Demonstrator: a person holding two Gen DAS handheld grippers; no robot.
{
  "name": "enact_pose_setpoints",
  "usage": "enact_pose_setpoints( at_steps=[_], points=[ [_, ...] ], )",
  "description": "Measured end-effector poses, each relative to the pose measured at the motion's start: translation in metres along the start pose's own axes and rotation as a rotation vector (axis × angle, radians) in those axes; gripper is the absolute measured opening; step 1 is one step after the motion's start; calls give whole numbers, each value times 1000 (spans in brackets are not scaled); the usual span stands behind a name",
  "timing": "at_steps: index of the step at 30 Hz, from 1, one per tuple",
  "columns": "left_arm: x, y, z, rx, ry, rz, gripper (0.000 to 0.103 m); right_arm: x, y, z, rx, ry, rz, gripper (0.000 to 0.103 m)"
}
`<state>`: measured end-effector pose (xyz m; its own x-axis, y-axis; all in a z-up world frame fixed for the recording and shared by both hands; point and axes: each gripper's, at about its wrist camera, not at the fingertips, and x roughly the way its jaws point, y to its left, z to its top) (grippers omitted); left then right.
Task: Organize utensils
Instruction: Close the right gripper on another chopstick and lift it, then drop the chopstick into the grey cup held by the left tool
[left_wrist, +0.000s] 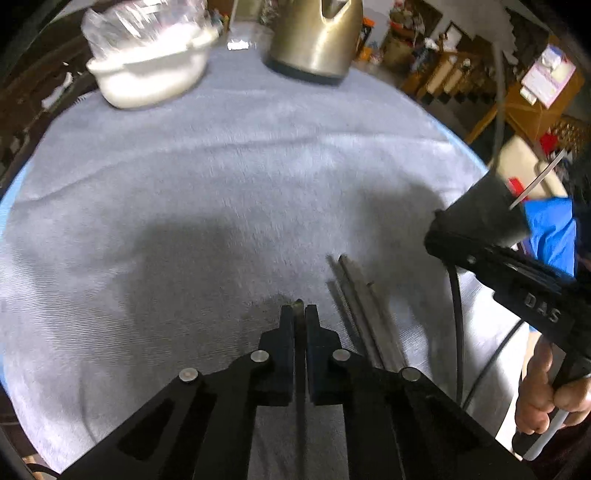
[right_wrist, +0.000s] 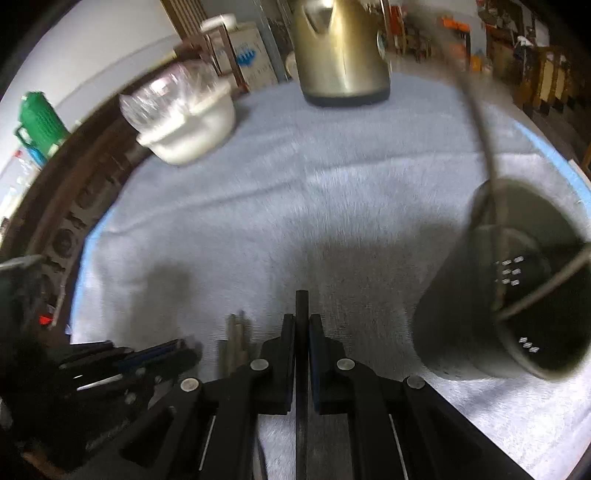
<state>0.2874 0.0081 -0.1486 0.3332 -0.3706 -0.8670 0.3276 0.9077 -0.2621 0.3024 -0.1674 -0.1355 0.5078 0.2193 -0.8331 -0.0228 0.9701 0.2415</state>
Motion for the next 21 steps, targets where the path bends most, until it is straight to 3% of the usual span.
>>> enact_pose_setpoints(
  at_steps=[13, 21],
  points=[
    [-115, -49, 3, 25, -374, 10, 6, -119, -9, -19, -10, -330, 187, 7],
    [-167, -80, -5, 21, -606, 19, 6, -175, -21, -28, -32, -503, 202, 7]
  ],
)
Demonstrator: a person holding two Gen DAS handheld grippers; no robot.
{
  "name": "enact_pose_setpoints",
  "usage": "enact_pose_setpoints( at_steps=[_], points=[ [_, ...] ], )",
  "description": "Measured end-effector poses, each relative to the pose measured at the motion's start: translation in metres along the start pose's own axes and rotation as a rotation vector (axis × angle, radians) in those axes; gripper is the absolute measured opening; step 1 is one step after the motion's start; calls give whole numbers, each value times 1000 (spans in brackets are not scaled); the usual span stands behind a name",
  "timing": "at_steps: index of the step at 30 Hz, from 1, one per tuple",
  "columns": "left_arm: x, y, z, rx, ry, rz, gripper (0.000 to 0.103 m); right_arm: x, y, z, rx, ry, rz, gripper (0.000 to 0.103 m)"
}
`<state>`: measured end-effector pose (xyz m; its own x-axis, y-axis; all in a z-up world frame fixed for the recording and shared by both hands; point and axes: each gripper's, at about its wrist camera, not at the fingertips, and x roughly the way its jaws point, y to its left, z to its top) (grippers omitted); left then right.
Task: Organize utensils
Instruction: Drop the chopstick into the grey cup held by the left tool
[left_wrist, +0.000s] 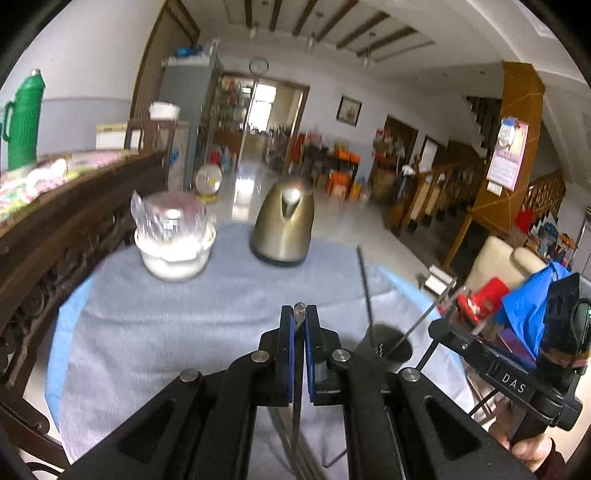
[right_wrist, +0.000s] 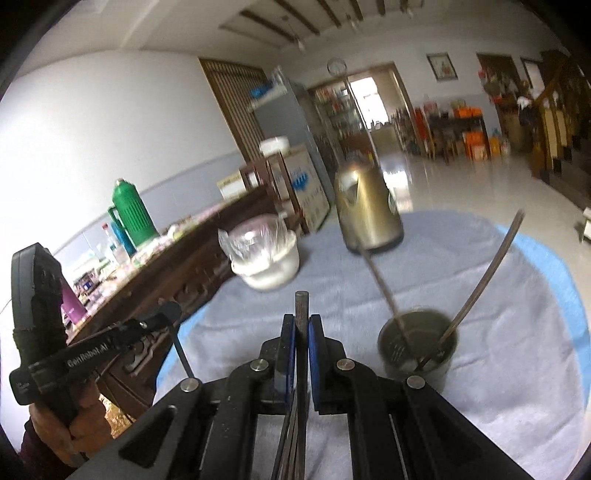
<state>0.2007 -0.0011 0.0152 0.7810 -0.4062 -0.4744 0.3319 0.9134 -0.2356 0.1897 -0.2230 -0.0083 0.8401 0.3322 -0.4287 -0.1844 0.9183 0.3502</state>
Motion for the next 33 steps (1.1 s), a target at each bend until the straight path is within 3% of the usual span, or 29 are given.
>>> enact_pose_setpoints(
  at_steps=[13, 22, 27, 33],
  points=[
    [4, -73, 63, 89, -152, -73, 6, -50, -22, 60, -12, -183, -68, 7],
    [23, -103, 99, 58, -261, -135, 6, -62, -49, 103, 36, -284, -127, 7],
    [57, -105, 86, 51, -219, -120, 6, -46, -62, 102, 38, -250, -164, 7],
    [103, -101, 57, 26, -74, -92, 6, -20, -81, 79, 59, -151, -188, 7]
  ],
)
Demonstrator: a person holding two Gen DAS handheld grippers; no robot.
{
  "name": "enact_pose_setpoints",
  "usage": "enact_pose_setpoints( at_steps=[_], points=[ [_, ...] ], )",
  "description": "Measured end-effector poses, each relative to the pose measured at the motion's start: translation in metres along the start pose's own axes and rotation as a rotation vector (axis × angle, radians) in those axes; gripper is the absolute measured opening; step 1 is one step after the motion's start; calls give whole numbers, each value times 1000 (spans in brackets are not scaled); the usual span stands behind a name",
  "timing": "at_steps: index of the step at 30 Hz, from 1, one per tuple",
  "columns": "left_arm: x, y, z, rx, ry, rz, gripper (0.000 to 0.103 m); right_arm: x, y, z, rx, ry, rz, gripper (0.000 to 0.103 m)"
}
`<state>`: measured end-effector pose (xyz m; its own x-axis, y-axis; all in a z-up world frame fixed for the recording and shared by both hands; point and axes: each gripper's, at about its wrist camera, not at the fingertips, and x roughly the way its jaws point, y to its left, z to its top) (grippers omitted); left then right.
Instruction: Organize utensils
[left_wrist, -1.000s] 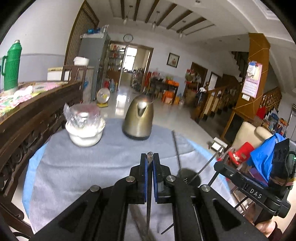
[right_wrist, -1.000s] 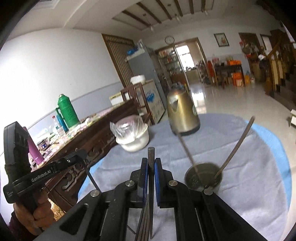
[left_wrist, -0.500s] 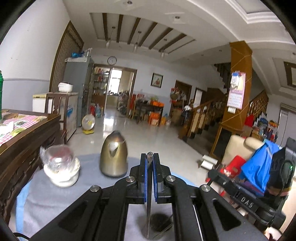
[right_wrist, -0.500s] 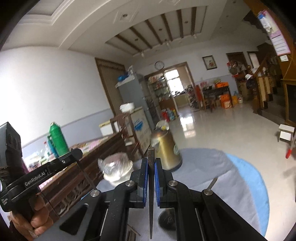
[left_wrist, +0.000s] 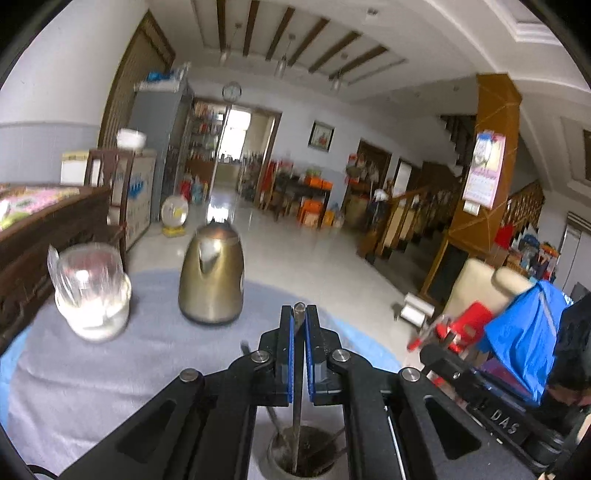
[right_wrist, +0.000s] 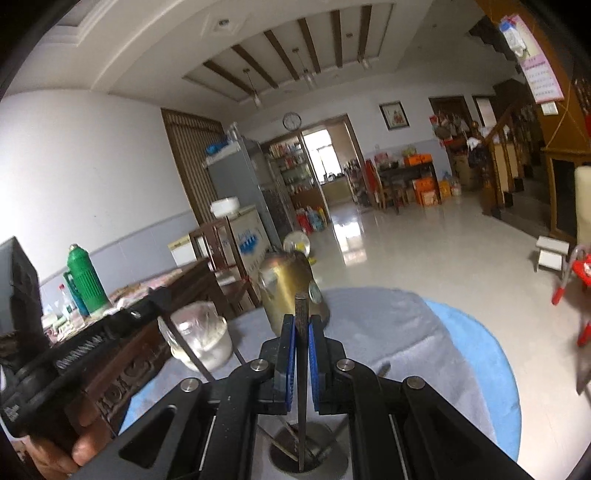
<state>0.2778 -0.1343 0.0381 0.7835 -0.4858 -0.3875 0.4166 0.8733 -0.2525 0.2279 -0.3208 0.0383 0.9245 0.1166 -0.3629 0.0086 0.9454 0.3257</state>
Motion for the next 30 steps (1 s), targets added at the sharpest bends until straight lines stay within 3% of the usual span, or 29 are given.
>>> enact_pose_setpoints(
  at_steps=[7, 9, 10, 11, 12, 13, 14, 17, 19, 22, 30],
  points=[
    [-3, 8, -17, 4, 108, 26, 8, 8, -24, -19, 82, 136, 18, 12],
    [-15, 13, -22, 16, 124, 35, 27, 3, -29, -22, 111, 145, 21, 14],
    [-25, 16, -25, 14, 125, 41, 43, -2, -32, -22, 121, 141, 21, 18],
    [-33, 19, -28, 11, 123, 51, 53, -7, -34, -23, 128, 136, 19, 24],
    [-41, 22, -32, 11, 126, 64, 57, -16, -37, -25, 139, 120, 16, 29],
    [-46, 24, -36, 14, 134, 76, 65, -26, -40, -27, 149, 102, 12, 43],
    [-53, 27, -42, 21, 156, 102, 72, -37, -43, -30, 163, 78, 8, 65],
    [-66, 32, -65, 49, 225, 188, 75, -62, -41, -38, 179, 7, 2, 68],
    [-76, 34, -83, 91, 271, 258, 76, -72, -37, -46, 173, 12, -1, 68],
    [-91, 38, -108, 140, 309, 351, 78, -76, -21, -62, 136, 56, 14, 68],
    [-135, 68, -140, 131, 323, 453, 81, -68, 34, -106, 19, 188, 45, 68]
  ],
)
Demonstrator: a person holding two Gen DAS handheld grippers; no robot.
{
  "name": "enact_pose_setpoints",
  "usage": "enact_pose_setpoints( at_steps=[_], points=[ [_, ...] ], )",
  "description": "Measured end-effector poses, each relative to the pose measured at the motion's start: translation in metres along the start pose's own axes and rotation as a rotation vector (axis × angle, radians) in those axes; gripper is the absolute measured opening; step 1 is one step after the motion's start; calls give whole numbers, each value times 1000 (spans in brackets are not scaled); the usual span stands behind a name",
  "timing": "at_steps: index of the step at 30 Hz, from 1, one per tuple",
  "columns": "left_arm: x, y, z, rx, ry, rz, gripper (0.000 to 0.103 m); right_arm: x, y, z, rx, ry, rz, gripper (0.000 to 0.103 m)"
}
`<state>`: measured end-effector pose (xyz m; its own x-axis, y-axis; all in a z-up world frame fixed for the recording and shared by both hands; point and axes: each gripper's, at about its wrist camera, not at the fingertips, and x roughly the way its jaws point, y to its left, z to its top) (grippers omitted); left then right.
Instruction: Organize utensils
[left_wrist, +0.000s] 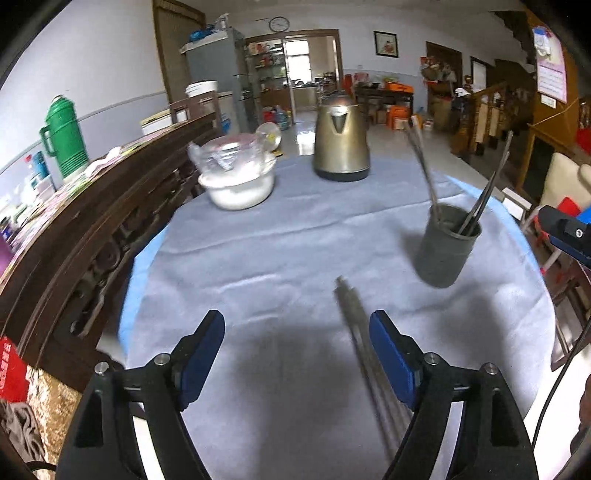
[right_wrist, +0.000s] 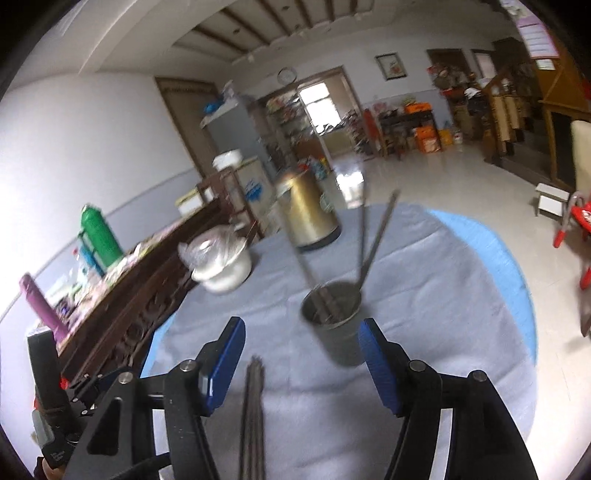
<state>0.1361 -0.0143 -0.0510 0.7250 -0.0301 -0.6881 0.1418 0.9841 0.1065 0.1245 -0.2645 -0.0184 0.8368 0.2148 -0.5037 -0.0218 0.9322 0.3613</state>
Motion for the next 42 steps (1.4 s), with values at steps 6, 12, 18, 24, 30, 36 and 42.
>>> enact_pose_setpoints(
  at_steps=[6, 12, 18, 24, 30, 36, 42],
  points=[
    [-1, 22, -9, -26, 1, 40, 81, 17, 29, -18, -53, 55, 25, 68],
    [11, 36, -16, -50, 24, 53, 81, 38, 53, -30, -86, 114, 40, 68],
    [27, 41, -18, -63, 58, 47, 81, 57, 65, -39, -110, 157, 43, 68],
    [43, 40, -16, -64, 91, 40, 81, 74, 61, -41, -94, 192, 36, 68],
    [58, 36, -13, -60, 115, 30, 82, 89, 56, -40, -75, 215, 24, 68],
    [71, 33, -10, -55, 136, 17, 81, 103, 52, -41, -62, 240, 15, 68],
    [81, 33, -8, -53, 153, 7, 81, 116, 49, -42, -51, 267, 3, 68]
  ],
)
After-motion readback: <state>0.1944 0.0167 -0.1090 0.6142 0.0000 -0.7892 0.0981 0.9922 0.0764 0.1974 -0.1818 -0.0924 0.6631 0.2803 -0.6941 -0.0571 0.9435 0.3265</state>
